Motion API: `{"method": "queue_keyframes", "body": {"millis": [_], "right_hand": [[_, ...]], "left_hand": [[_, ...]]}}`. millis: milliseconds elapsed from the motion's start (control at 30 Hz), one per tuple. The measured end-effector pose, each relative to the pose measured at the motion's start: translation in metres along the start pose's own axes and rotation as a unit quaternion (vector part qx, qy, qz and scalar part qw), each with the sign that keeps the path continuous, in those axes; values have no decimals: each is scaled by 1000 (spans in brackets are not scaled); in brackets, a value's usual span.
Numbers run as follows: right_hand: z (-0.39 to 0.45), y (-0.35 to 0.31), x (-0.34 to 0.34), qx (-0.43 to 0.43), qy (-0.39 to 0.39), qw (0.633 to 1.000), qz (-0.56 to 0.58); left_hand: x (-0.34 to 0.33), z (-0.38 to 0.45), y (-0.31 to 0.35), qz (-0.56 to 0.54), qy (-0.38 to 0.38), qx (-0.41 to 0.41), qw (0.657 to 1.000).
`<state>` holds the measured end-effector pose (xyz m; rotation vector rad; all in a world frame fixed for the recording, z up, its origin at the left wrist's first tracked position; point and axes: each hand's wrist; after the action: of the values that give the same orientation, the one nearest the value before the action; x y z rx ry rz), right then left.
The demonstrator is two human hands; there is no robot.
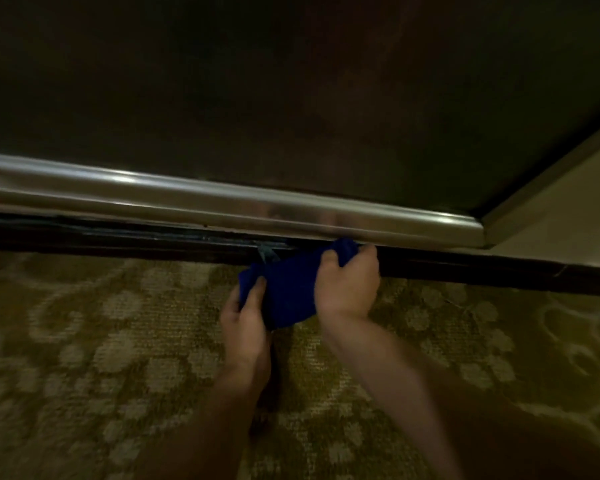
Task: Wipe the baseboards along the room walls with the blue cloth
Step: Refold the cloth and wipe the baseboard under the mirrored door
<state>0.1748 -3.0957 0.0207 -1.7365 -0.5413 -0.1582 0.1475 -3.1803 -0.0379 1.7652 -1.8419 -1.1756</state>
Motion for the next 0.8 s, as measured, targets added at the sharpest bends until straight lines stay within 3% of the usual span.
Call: {"method": "queue_keyframes", "body": {"millis": [133, 267, 433, 567, 700, 800], "right_hand": [[-40, -20, -55, 33, -80, 995, -58], [-37, -20, -48, 15, -147, 989, -22], [-9, 2, -7, -14, -54, 998, 18], [-24, -9, -40, 16, 3, 999, -50], [-46, -19, -68, 72, -110, 986, -102], [-35, -14, -52, 89, -152, 982, -73]], "left_hand": [[8, 7, -11, -48, 33, 30, 998], [13, 6, -9, -58, 25, 54, 997], [11, 4, -7, -34, -1, 9, 999], [10, 6, -8, -74, 15, 39, 996], [8, 19, -12, -63, 77, 59, 993], [10, 10, -10, -49, 57, 46, 996]]}}
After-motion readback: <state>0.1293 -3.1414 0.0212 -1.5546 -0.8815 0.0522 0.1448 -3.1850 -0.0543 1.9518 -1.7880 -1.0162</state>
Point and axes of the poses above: each hand's wrist, its own z-axis towards the middle knuckle, its own x-axis out of the back of the hand, y = z × x, and after that the axes turned 9 degrees about z, right-handed
